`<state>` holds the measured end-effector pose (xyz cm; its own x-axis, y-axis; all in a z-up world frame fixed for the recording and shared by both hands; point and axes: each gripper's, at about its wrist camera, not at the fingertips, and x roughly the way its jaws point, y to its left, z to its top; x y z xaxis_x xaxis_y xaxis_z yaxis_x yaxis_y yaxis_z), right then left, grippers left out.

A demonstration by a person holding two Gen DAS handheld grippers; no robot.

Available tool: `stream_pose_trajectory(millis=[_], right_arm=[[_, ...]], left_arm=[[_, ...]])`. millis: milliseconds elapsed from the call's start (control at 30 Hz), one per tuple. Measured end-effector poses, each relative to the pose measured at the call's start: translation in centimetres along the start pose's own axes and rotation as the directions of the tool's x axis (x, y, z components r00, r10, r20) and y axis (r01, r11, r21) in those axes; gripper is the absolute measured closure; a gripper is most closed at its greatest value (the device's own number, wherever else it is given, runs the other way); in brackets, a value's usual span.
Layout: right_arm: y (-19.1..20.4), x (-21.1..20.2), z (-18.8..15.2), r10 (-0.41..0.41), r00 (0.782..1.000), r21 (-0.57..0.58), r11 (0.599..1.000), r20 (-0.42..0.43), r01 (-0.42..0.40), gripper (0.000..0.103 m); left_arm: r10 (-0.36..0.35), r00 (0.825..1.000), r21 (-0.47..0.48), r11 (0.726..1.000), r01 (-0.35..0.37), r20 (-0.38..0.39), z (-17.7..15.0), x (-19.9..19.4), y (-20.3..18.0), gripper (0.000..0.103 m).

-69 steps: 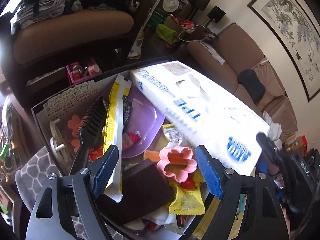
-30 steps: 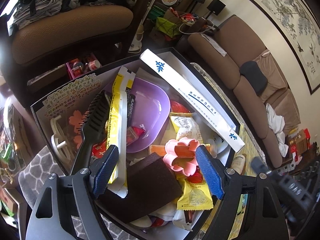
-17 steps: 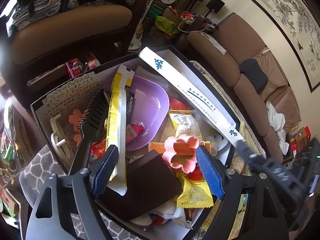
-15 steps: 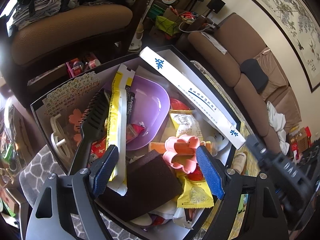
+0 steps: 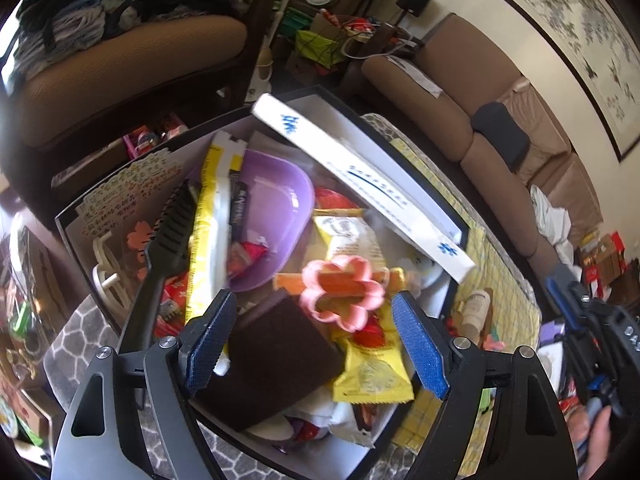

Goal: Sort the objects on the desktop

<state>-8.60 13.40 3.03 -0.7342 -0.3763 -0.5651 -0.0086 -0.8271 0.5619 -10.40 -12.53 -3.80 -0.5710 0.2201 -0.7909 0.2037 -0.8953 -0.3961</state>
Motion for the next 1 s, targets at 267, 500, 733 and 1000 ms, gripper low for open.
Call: stream_pose_trajectory(millis=[267, 500, 733, 1000], right_arm=[[-9.0, -2.6, 0.8, -0.182, 0.982, 0.116, 0.975, -0.057, 0.187, 0.081], [-16.8, -5.0, -1.0, -0.262, 0.958, 0.222, 0.934, -0.113, 0.282, 0.047], [-20.1, -7.0, -0.9, -0.427, 0.888, -0.042, 0.904, -0.17, 0.426, 0.034], [-25.5, -4.3, -1.0, -0.335, 0.878, -0.202, 0.939, -0.342, 0.279, 0.034]], left_arm=[[-0.008, 1.0, 0.195, 0.981, 0.011, -0.015, -2.2, -0.6, -6.2, 0.015], [-0.012, 0.996, 0.385, 0.922, 0.045, -0.088, -6.7, 0.5, -13.8, 0.009], [0.009, 0.982, 0.582, 0.807, 0.104, -0.188, -12.5, 3.7, -20.6, 0.009], [0.037, 0.945, 0.531, 0.834, 0.15, -0.325, -16.3, 11.0, -22.7, 0.009]])
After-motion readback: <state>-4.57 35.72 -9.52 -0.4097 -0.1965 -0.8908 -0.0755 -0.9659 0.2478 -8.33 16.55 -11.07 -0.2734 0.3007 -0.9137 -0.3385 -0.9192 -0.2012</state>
